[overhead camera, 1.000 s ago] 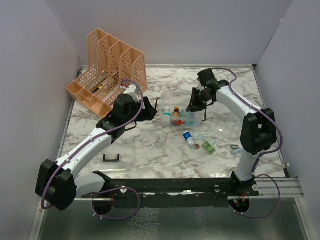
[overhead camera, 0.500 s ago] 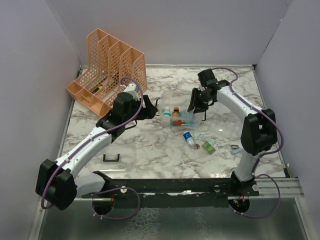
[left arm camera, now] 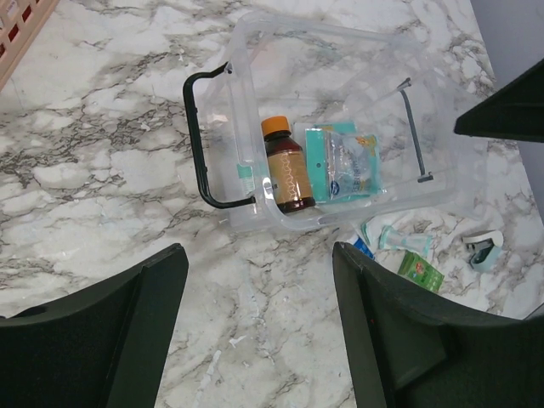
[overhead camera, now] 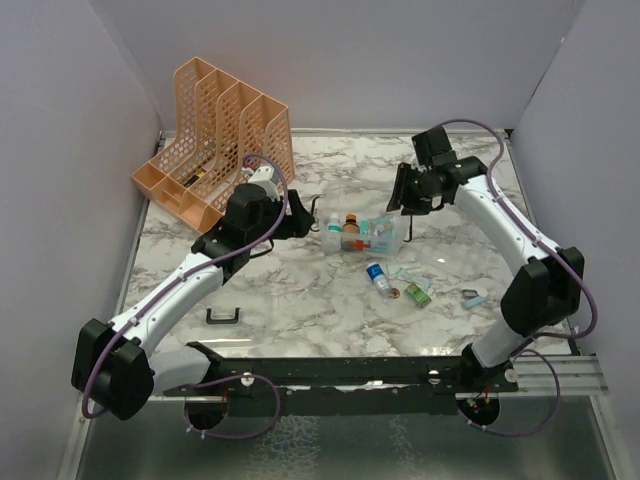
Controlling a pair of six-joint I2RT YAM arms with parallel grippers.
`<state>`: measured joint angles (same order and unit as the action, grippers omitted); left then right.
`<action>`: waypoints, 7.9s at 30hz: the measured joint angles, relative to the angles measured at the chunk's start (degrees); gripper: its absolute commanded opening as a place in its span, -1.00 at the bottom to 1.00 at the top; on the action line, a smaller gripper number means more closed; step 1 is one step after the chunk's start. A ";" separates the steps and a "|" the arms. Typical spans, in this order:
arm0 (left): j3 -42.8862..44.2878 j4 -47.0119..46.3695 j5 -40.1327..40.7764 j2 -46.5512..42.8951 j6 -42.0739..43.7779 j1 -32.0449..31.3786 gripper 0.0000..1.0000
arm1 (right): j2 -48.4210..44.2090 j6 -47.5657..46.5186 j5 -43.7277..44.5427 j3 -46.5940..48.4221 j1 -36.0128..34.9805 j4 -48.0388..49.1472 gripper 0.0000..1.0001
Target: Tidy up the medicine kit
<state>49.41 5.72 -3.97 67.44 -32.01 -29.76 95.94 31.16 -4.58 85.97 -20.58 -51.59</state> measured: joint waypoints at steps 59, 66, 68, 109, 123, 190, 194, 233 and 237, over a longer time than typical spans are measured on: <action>-1.09 0.74 0.83 2.08 5.60 -2.12 0.99 | -22.62 3.08 4.87 -53.13 -11.32 42.97 -0.15; -1.03 1.33 5.49 2.19 5.86 -2.38 0.99 | -21.90 1.44 5.01 -53.11 -11.37 43.71 -0.04; -0.76 1.70 6.08 2.45 5.97 -2.36 0.99 | -21.79 1.20 5.01 -53.11 -11.37 44.17 -0.06; -23.12 -8.26 13.88 -17.11 -10.78 -2.99 0.99 | -32.76 -11.10 -6.60 -47.17 -12.00 42.86 -0.68; -13.79 2.69 17.62 -8.46 -12.63 -1.09 0.99 | -20.13 -31.54 -0.61 -22.84 -11.96 41.81 -0.73; -4.83 6.38 14.86 -0.13 -4.26 1.31 0.99 | 20.02 -78.75 -15.32 -0.92 -8.98 33.62 -0.72; -4.83 6.38 14.88 -0.13 -4.26 1.31 0.99 | 20.02 -77.61 -17.31 -0.07 -8.96 32.54 -0.65; -4.83 6.34 14.84 0.00 -4.20 1.31 0.99 | 9.18 -52.72 -10.29 1.92 -9.03 34.97 0.05; -4.85 5.95 14.71 -1.09 -3.48 1.31 0.99 | 3.93 -44.85 -6.21 2.01 -9.03 34.71 0.05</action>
<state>44.56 11.66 10.74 66.35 -35.48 -28.45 99.88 -13.69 -10.79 87.99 -29.61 -16.88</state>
